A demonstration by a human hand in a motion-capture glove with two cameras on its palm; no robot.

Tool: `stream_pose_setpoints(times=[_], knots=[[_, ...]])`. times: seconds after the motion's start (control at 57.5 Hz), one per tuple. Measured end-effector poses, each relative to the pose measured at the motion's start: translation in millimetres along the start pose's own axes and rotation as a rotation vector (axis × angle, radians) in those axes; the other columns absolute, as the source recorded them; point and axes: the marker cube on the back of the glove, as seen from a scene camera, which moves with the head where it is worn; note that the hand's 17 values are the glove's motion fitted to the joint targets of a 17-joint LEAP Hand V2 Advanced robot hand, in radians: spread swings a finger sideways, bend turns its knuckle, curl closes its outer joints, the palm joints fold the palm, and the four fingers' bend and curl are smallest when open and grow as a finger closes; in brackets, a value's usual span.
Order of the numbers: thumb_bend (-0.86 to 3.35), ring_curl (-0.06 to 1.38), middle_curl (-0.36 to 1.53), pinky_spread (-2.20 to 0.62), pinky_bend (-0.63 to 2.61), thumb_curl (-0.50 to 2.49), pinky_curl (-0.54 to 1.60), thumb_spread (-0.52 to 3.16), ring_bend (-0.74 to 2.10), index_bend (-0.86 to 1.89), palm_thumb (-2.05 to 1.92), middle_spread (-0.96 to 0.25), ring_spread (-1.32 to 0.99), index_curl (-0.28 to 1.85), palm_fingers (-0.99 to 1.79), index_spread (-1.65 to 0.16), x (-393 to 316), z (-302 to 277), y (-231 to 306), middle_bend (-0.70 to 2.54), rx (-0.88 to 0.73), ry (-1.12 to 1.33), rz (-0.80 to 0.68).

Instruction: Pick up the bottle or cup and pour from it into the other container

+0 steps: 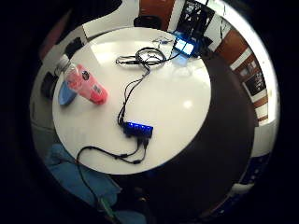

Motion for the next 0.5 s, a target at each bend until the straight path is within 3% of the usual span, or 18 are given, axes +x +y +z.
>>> stream_pose_setpoints(times=[0.505], knots=[[-0.03,0.3,0.32,0.19,0.65,0.33,0.28,0.94,0.45,0.11,0.46,-0.02,0.05,0.22,0.06,-0.37,38,77,-33,0.19,0.122,-0.428,0.023]])
